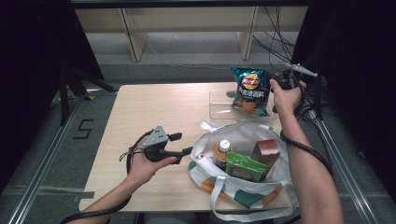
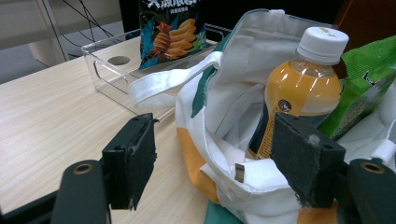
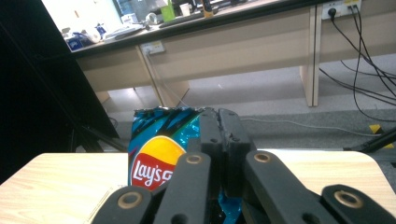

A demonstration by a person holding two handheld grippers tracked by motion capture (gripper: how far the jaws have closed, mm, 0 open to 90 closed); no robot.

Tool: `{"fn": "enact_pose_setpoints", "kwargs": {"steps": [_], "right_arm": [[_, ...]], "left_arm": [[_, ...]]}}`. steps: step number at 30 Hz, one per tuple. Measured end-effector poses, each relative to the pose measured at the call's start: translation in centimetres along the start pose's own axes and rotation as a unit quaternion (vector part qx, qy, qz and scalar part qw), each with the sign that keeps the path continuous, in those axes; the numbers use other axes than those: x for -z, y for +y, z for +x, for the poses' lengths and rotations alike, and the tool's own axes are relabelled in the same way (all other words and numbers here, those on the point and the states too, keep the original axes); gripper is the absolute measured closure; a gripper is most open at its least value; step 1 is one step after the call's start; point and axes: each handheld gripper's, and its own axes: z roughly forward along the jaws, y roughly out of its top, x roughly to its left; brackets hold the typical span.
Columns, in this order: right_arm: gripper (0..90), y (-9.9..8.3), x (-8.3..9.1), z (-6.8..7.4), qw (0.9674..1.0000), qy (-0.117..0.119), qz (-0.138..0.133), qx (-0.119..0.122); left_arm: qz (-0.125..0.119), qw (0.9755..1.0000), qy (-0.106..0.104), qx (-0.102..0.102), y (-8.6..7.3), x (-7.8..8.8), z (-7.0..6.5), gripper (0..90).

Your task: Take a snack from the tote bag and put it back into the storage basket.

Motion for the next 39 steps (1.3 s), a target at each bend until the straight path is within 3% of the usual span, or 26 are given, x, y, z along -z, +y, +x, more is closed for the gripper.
{"fn": "enact_pose_setpoints", "kwargs": {"steps": [1, 2, 9, 20, 22, 29, 31, 37, 39], "right_arm": [[90.0, -0.1, -0.1, 0.1, 0.9999, 0.000, -0.002, -0.015], [90.0, -0.2, -0.1, -0.1, 1.0000, 0.002, -0.003, -0.005], [90.0, -0.4, 0.0, -0.4, 0.9998, -0.003, 0.005, -0.020], [88.7, -0.5, 0.3, -1.6, 0.9996, -0.023, 0.015, -0.006], [88.3, -0.6, 0.3, -1.9, 0.9996, -0.025, 0.011, 0.009], [86.0, -0.6, 0.4, -2.0, 0.9990, -0.039, 0.020, 0.010], [84.2, -0.6, 0.4, -2.3, 0.9986, -0.039, 0.020, 0.030], [79.9, -0.6, 0.4, -2.2, 0.9985, -0.043, 0.021, 0.028], [75.6, -0.6, 0.4, -1.9, 0.9987, -0.043, 0.026, 0.008]], "left_arm": [[0.000, 1.0000, 0.000, 0.000, 0.0, 0.0, 0.0, 30.4], [0.001, 1.0000, 0.000, 0.000, 0.0, 0.0, 0.0, 30.4], [0.004, 1.0000, 0.003, -0.001, 0.0, 0.1, 0.0, 30.4], [0.007, 1.0000, 0.001, -0.002, -0.1, 0.0, -0.1, 30.3], [0.007, 1.0000, 0.001, -0.003, -0.1, 0.0, -0.1, 30.3], [0.007, 1.0000, 0.000, -0.003, -0.2, -0.1, -0.1, 30.3], [0.005, 1.0000, -0.003, -0.003, -0.2, -0.1, -0.1, 30.3], [0.005, 1.0000, -0.003, -0.003, -0.2, -0.1, -0.1, 30.4], [0.005, 1.0000, -0.003, -0.003, -0.2, -0.1, -0.2, 30.3]]}}
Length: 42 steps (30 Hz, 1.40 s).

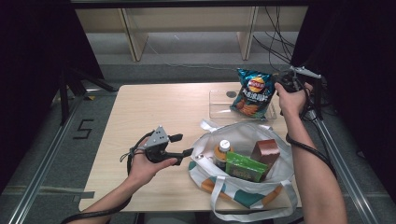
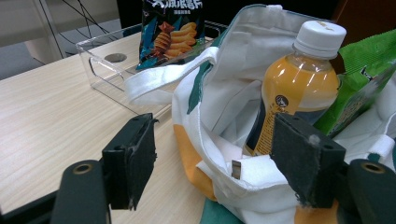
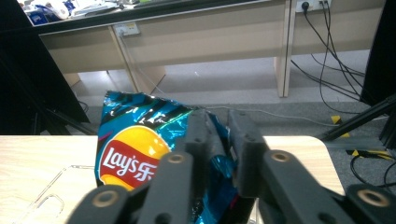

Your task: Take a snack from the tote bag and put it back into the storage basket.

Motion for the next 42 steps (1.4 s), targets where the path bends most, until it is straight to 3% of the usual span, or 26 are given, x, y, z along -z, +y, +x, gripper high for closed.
{"fn": "enact_pose_setpoints", "kwargs": {"steps": [1, 6, 14, 15, 20, 21, 27, 32, 34, 37, 38, 39, 42], "right_arm": [[70.3, -0.2, -0.1, -0.1, 0.9998, -0.012, -0.001, 0.016], [54.6, -0.3, 0.1, -0.1, 1.0000, -0.009, 0.003, 0.002], [36.0, -0.1, 0.9, -0.1, 0.9998, -0.017, -0.002, 0.014], [35.3, -0.1, 1.1, -0.1, 0.9995, -0.025, 0.003, 0.016], [33.6, -0.4, 1.8, -0.2, 0.9995, -0.013, -0.005, 0.027], [33.3, -0.4, 2.0, -0.1, 0.9998, -0.011, -0.001, 0.018], [32.3, -0.7, 3.2, 0.2, 0.9996, -0.019, 0.012, 0.020], [32.1, -1.0, 4.5, 0.5, 0.9998, -0.005, 0.009, 0.015], [32.1, -0.9, 4.9, 0.4, 0.9993, -0.007, 0.011, 0.034], [32.2, -0.9, 5.8, 1.1, 0.9999, 0.000, 0.011, 0.012], [32.2, -1.0, 6.0, 0.9, 0.9995, 0.003, 0.006, 0.033], [32.2, -0.9, 6.3, 1.3, 0.9998, 0.003, 0.013, 0.016], [32.2, -1.0, 7.2, 1.6, 0.9998, 0.008, 0.013, 0.014]], "left_arm": [[0.002, 1.0000, 0.002, 0.000, 0.0, 0.0, 0.0, 30.4], [0.001, 1.0000, 0.001, 0.000, 0.0, 0.0, 0.0, 30.3], [0.003, 1.0000, 0.005, 0.000, 0.1, 0.2, 0.0, 30.3], [0.003, 1.0000, 0.003, -0.005, 0.1, 0.2, 0.0, 30.3], [-0.003, 1.0000, 0.002, 0.001, 0.1, 0.2, 0.0, 30.4], [-0.003, 1.0000, 0.003, 0.001, 0.1, 0.2, 0.1, 30.3], [-0.003, 1.0000, 0.002, 0.001, 0.1, 0.2, 0.1, 30.3], [-0.001, 1.0000, 0.005, 0.000, 0.1, 0.2, 0.0, 30.3], [-0.001, 1.0000, 0.006, 0.000, 0.2, 0.3, 0.0, 30.3], [-0.003, 1.0000, 0.003, 0.002, 0.1, 0.2, 0.0, 30.3], [-0.001, 1.0000, 0.004, 0.001, 0.1, 0.2, 0.0, 30.4], [-0.001, 1.0000, 0.004, 0.001, 0.1, 0.2, 0.0, 30.3], [-0.002, 1.0000, 0.003, 0.001, 0.1, 0.2, 0.0, 30.3]]}}
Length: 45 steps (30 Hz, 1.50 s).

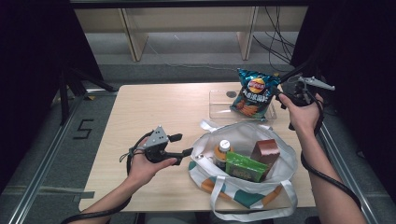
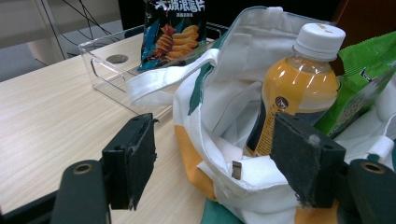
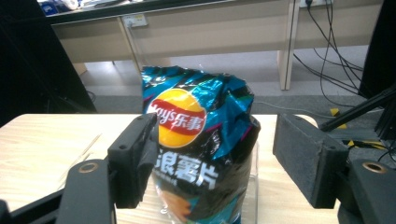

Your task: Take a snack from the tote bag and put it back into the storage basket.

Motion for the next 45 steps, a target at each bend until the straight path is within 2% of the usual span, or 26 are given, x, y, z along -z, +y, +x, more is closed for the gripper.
{"fn": "enact_pose_setpoints", "kwargs": {"steps": [2, 3, 4, 5, 7, 11, 12, 13, 16, 20, 21, 23, 24, 25, 27, 29, 31, 34, 35, 36, 37, 38, 39, 43, 44, 45], "right_arm": [[32.2, 0.0, 0.3, 0.1, 1.0000, -0.006, 0.003, 0.006], [32.2, -0.1, 0.5, 0.0, 0.9999, 0.004, -0.006, 0.014], [32.2, -0.2, 1.1, 0.2, 0.9999, -0.002, 0.001, 0.013], [32.2, -0.3, 1.3, 0.3, 1.0000, 0.003, 0.003, 0.006], [32.2, -0.5, 1.5, 0.3, 1.0000, 0.002, -0.001, 0.008], [32.1, -1.0, 2.5, 0.6, 0.9999, 0.015, -0.001, 0.002], [32.0, -1.1, 3.0, 0.6, 0.9998, 0.011, 0.005, 0.015], [31.9, -1.2, 3.3, 0.8, 0.9998, 0.016, 0.010, 0.006], [31.9, -1.3, 3.7, 0.6, 0.9997, 0.018, -0.004, 0.014], [31.8, -1.2, 4.2, 0.8, 0.9999, 0.014, 0.004, 0.009], [31.7, -1.4, 4.3, 0.7, 0.9995, 0.023, -0.002, 0.022], [31.6, -1.5, 4.6, 1.0, 0.9996, 0.026, 0.006, 0.004], [31.6, -1.5, 4.6, 1.0, 0.9996, 0.026, 0.006, 0.004], [31.6, -1.5, 4.9, 1.0, 0.9995, 0.026, 0.003, 0.017], [31.5, -1.5, 4.9, 0.9, 0.9993, 0.028, 0.001, 0.023], [31.1, -1.7, 5.5, 1.4, 0.9997, 0.024, 0.006, 0.009], [31.0, -1.8, 5.5, 1.4, 0.9993, 0.033, -0.002, 0.017], [30.9, -1.9, 6.0, 1.8, 0.9992, 0.034, 0.011, 0.016], [30.9, -2.0, 6.1, 1.8, 0.9990, 0.036, 0.010, 0.026], [30.9, -2.2, 6.3, 2.2, 0.9991, 0.037, 0.012, 0.017], [30.9, -2.3, 6.3, 2.1, 0.9988, 0.039, 0.009, 0.028], [30.9, -2.3, 6.3, 2.1, 0.9988, 0.039, 0.009, 0.028], [30.9, -2.6, 6.5, 2.4, 0.9987, 0.047, 0.009, 0.017], [30.9, -2.7, 6.8, 2.7, 0.9986, 0.049, 0.011, 0.018], [30.9, -2.8, 7.0, 2.7, 0.9983, 0.051, 0.007, 0.028], [30.9, -2.9, 7.5, 3.0, 0.9984, 0.050, 0.014, 0.021]], "left_arm": [[0.000, 1.0000, 0.001, 0.000, 0.0, 0.0, 0.0, 30.3], [0.003, 1.0000, 0.004, 0.000, 0.0, 0.1, 0.0, 30.3], [-0.001, 1.0000, 0.000, 0.001, 0.0, 0.0, 0.0, 30.3], [0.003, 1.0000, 0.004, 0.000, 0.0, 0.1, 0.0, 30.3], [0.002, 1.0000, 0.003, 0.000, 0.0, 0.1, 0.0, 30.3], [0.002, 1.0000, 0.004, 0.001, 0.0, 0.1, 0.0, 30.3], [0.002, 1.0000, 0.004, 0.000, 0.0, 0.1, 0.0, 30.3], [0.002, 1.0000, 0.004, 0.000, 0.0, 0.1, 0.0, 30.3], [0.001, 1.0000, 0.005, -0.001, 0.1, 0.1, 0.0, 30.3], [0.002, 1.0000, 0.003, -0.005, 0.1, 0.1, 0.1, 30.3], [0.002, 1.0000, 0.004, -0.002, 0.0, 0.1, 0.1, 30.3], [0.001, 1.0000, 0.007, 0.002, 0.0, 0.2, 0.1, 30.3], [0.001, 1.0000, 0.007, 0.002, 0.0, 0.2, 0.1, 30.3], [-0.001, 1.0000, 0.007, 0.001, 0.1, 0.2, 0.0, 30.3], [-0.002, 1.0000, 0.007, 0.001, 0.1, 0.3, 0.0, 30.3], [-0.002, 1.0000, 0.008, 0.001, 0.1, 0.3, 0.0, 30.2], [-0.002, 1.0000, 0.008, 0.000, 0.2, 0.3, 0.1, 30.2], [-0.004, 1.0000, 0.005, 0.002, 0.1, 0.2, 0.2, 30.3], [0.000, 1.0000, 0.009, 0.001, 0.2, 0.2, 0.1, 30.2], [0.000, 1.0000, 0.009, 0.001, 0.1, 0.2, 0.1, 30.2], [-0.001, 1.0000, 0.008, 0.000, 0.1, 0.3, 0.1, 30.3], [-0.001, 1.0000, 0.008, 0.000, 0.1, 0.3, 0.1, 30.3], [-0.002, 1.0000, 0.009, 0.001, 0.1, 0.3, 0.1, 30.2], [-0.002, 0.9999, 0.011, 0.000, 0.2, 0.5, 0.0, 30.2], [-0.003, 0.9999, 0.011, 0.000, 0.2, 0.5, 0.0, 30.3], [-0.003, 0.9999, 0.010, 0.000, 0.2, 0.5, 0.0, 30.2]]}}
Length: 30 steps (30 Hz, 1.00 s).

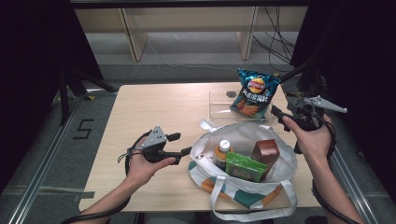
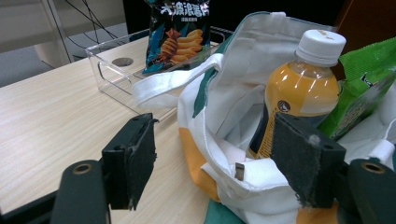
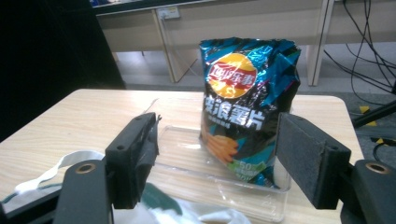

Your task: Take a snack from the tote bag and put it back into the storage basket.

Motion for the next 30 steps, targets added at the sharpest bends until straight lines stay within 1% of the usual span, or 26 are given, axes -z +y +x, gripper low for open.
{"fn": "enact_pose_setpoints", "kwargs": {"steps": [1, 2, 3, 4, 5, 6, 7, 8, 9, 10, 11, 12, 13, 16, 17, 18, 19, 20, 21, 23, 24, 25, 27, 28, 29, 30], "right_arm": [[30.9, 0.0, 0.0, 0.0, 1.0000, 0.000, 0.000, 0.000], [30.9, -0.1, 0.3, -0.1, 0.9999, 0.005, -0.006, 0.014], [30.9, -0.2, 0.6, 0.4, 1.0000, 0.004, -0.004, -0.005], [30.9, -0.3, 0.7, 0.2, 0.9998, 0.009, -0.011, 0.014], [30.9, -0.3, 1.0, 0.4, 0.9999, 0.009, -0.005, 0.009], [30.9, -0.3, 1.0, 0.4, 0.9999, 0.009, -0.005, 0.009], [30.9, -0.5, 1.4, 0.9, 0.9999, 0.013, -0.010, 0.004], [30.9, -0.6, 1.5, 1.0, 0.9998, 0.013, -0.011, 0.012], [30.9, -0.6, 1.5, 1.0, 0.9998, 0.013, -0.011, 0.012], [30.9, -0.8, 1.9, 1.5, 0.9998, 0.019, -0.006, 0.007], [30.9, -0.8, 1.9, 1.5, 0.9998, 0.019, -0.006, 0.007], [30.9, -1.0, 2.3, 1.8, 0.9996, 0.025, -0.008, 0.014], [30.8, -1.1, 2.3, 1.9, 0.9994, 0.025, -0.014, 0.021], [30.8, -1.3, 3.0, 2.7, 0.9994, 0.033, 0.001, 0.012], [30.7, -1.5, 3.0, 2.9, 0.9994, 0.030, -0.006, 0.016], [30.7, -1.7, 3.2, 3.1, 0.9994, 0.033, -0.005, 0.011], [30.6, -1.8, 3.3, 3.1, 0.9991, 0.039, -0.003, 0.016], [30.6, -2.0, 3.4, 3.2, 0.9991, 0.036, -0.003, 0.022], [30.6, -2.0, 3.4, 3.2, 0.9991, 0.036, -0.003, 0.022], [30.4, -2.3, 4.0, 3.8, 0.9990, 0.043, 0.001, 0.014], [30.4, -2.3, 4.0, 3.8, 0.9990, 0.043, 0.001, 0.014], [30.3, -2.5, 4.2, 4.1, 0.9991, 0.042, 0.003, 0.010], [30.3, -2.8, 4.4, 4.3, 0.9988, 0.046, 0.004, 0.015], [30.3, -2.8, 4.4, 4.4, 0.9987, 0.045, 0.004, 0.023], [30.3, -2.9, 4.4, 4.5, 0.9985, 0.051, 0.006, 0.019], [30.3, -3.1, 4.4, 4.6, 0.9985, 0.050, 0.005, 0.022]], "left_arm": [[0.000, 1.0000, 0.000, 0.000, 0.0, 0.0, 0.0, 30.2], [0.001, 1.0000, 0.000, 0.000, 0.0, 0.0, 0.0, 30.2], [-0.002, 1.0000, -0.004, 0.000, 0.0, -0.1, 0.0, 30.2], [-0.002, 1.0000, -0.004, 0.000, 0.0, -0.1, 0.0, 30.2], [-0.003, 1.0000, -0.005, -0.004, 0.0, -0.1, 0.1, 30.2], [0.000, 1.0000, -0.002, -0.004, 0.0, -0.1, 0.1, 30.2], [0.001, 1.0000, 0.000, 0.000, 0.0, -0.1, 0.0, 30.2], [-0.001, 1.0000, -0.001, 0.000, 0.0, -0.1, 0.0, 30.2], [-0.001, 1.0000, -0.001, 0.000, 0.0, -0.1, 0.0, 30.2], [-0.003, 1.0000, -0.005, -0.004, 0.0, -0.1, 0.1, 30.2], [-0.003, 1.0000, -0.004, -0.004, 0.0, -0.1, 0.1, 30.2], [0.002, 1.0000, 0.001, 0.001, 0.0, -0.1, 0.0, 30.2], [0.002, 1.0000, 0.000, -0.001, 0.0, -0.1, -0.1, 30.2], [0.000, 1.0000, 0.000, -0.002, 0.1, 0.0, -0.1, 30.2], [-0.001, 1.0000, -0.001, -0.002, 0.1, 0.0, -0.1, 30.2], [-0.002, 1.0000, 0.000, -0.001, 0.1, 0.0, -0.1, 30.2], [-0.002, 1.0000, 0.001, -0.001, 0.1, 0.0, 0.0, 30.2], [-0.002, 1.0000, 0.001, -0.001, 0.1, 0.0, 0.0, 30.2], [-0.002, 1.0000, 0.001, -0.001, 0.1, 0.0, 0.0, 30.2], [-0.001, 1.0000, 0.001, -0.001, 0.1, 0.0, 0.0, 30.2], [-0.001, 1.0000, 0.001, -0.001, 0.1, 0.0, 0.0, 30.2], [0.000, 1.0000, 0.001, -0.001, 0.1, 0.0, 0.0, 30.2], [0.001, 1.0000, 0.000, -0.002, 0.1, -0.1, -0.1, 30.2], [-0.002, 1.0000, -0.003, -0.001, 0.0, -0.1, -0.1, 30.2], [-0.002, 1.0000, -0.003, -0.001, 0.1, -0.1, -0.1, 30.2], [0.000, 1.0000, 0.000, -0.002, 0.1, -0.1, -0.1, 30.2]]}}
